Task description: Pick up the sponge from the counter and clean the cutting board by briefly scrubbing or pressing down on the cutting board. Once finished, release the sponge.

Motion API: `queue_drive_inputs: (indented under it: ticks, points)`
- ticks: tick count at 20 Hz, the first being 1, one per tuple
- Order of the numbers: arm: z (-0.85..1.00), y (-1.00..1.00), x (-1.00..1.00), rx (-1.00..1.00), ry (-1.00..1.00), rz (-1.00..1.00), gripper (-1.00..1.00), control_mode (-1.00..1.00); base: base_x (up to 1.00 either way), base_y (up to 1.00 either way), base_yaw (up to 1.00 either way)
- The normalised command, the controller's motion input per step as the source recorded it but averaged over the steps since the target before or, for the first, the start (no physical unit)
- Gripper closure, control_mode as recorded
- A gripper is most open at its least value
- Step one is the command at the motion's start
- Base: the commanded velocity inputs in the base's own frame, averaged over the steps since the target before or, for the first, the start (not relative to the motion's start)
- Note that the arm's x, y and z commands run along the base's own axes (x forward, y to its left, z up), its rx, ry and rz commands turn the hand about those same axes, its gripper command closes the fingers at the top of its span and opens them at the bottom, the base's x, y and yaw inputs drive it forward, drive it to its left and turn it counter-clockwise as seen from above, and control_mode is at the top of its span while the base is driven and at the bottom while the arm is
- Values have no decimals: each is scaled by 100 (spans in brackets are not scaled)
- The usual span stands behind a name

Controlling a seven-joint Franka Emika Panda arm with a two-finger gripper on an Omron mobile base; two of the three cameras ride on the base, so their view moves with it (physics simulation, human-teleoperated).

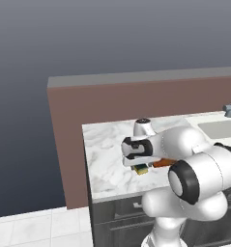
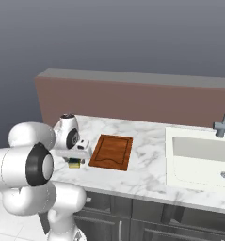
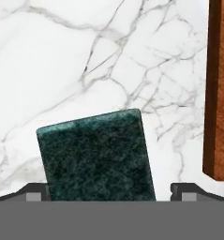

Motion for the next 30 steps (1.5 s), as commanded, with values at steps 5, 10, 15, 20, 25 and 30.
queue_drive_inputs:
  ticks: [5, 10, 15, 20, 25, 30]
  points:
    - [-4, 0, 9, 0, 3, 0, -100, -100, 0, 0, 0]
    - [-13, 0, 0, 0, 0, 0, -100, -100, 0, 0, 0]
    - [-27, 2, -11, -2, 0, 2, 100, -100, 0, 0, 0]
    - [-5, 0, -7, 0, 0, 0, 100, -100, 0, 0, 0]
    - [20, -4, -2, 0, -1, 0, 100, -100, 0, 0, 0]
    - [60, -23, 5, -3, 0, 0, 100, -100, 0, 0, 0]
